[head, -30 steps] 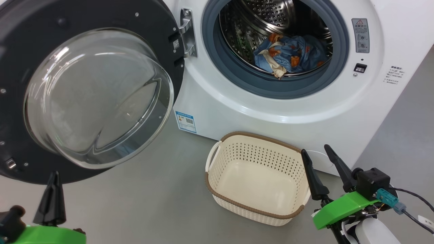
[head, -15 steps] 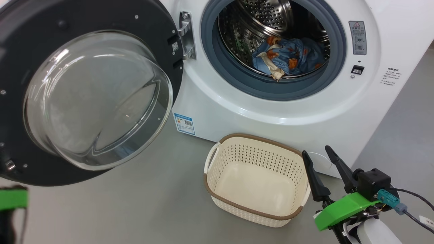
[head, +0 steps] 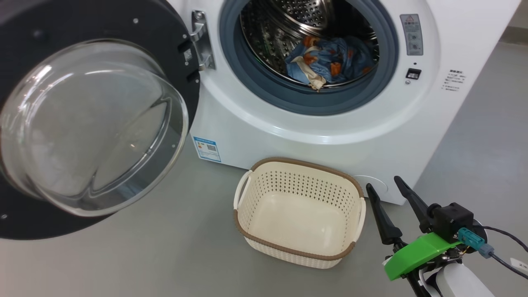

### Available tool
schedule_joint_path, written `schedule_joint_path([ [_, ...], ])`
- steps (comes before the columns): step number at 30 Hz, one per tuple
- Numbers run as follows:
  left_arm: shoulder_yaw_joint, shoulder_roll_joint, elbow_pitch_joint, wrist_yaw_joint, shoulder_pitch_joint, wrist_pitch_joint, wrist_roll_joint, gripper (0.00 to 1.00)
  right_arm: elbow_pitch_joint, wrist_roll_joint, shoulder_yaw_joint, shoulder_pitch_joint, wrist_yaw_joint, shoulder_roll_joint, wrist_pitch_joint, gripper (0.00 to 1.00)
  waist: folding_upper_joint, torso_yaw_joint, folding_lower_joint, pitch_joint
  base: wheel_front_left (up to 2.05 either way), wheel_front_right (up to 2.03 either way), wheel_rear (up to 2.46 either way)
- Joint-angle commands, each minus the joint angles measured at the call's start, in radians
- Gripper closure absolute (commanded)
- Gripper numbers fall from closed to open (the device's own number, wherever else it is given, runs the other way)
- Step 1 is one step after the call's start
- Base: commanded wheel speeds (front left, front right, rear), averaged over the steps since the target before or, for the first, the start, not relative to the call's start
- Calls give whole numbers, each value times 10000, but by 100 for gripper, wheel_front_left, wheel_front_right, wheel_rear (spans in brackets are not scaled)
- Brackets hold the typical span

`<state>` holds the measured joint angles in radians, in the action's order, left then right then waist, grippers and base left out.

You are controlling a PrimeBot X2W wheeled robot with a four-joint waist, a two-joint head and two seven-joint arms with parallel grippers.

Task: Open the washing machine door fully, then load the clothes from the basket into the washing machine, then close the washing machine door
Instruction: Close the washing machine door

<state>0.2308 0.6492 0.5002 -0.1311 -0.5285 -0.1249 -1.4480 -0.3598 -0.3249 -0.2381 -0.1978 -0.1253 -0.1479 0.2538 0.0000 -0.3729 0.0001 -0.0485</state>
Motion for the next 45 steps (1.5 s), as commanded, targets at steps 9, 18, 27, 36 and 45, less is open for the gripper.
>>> schedule_joint_path([
  [9, 1188, 1362, 3028, 4, -1410, 1531, -1640, 100, 145, 257, -345, -518, -54, -255, 80, 0, 0, 585, -1, -481, 0, 0, 0],
  [18, 1538, 1968, 5095, 4, -1634, 2629, -2014, 100, 187, 626, -277, -563, -54, -355, 71, 0, 0, 1024, -1, -932, 0, 0, 0],
  [27, 2071, 1939, 5747, 4, -1836, 3286, -2437, 100, 539, 1113, -104, -657, -54, -188, -191, 0, 0, 1158, -1, -1522, 0, 0, 0],
  [36, 2160, 2003, 6350, 4, -2068, 3784, -2374, 100, 733, 1503, 14, -693, -54, 53, -372, 0, 0, 1230, -1, -1849, 0, 0, 0],
  [45, 1866, 2040, 6663, 4, -2128, 4968, -2190, 100, 772, 1755, 157, -675, -54, 224, -388, 0, 0, 1201, -1, -2032, 0, 0, 0],
])
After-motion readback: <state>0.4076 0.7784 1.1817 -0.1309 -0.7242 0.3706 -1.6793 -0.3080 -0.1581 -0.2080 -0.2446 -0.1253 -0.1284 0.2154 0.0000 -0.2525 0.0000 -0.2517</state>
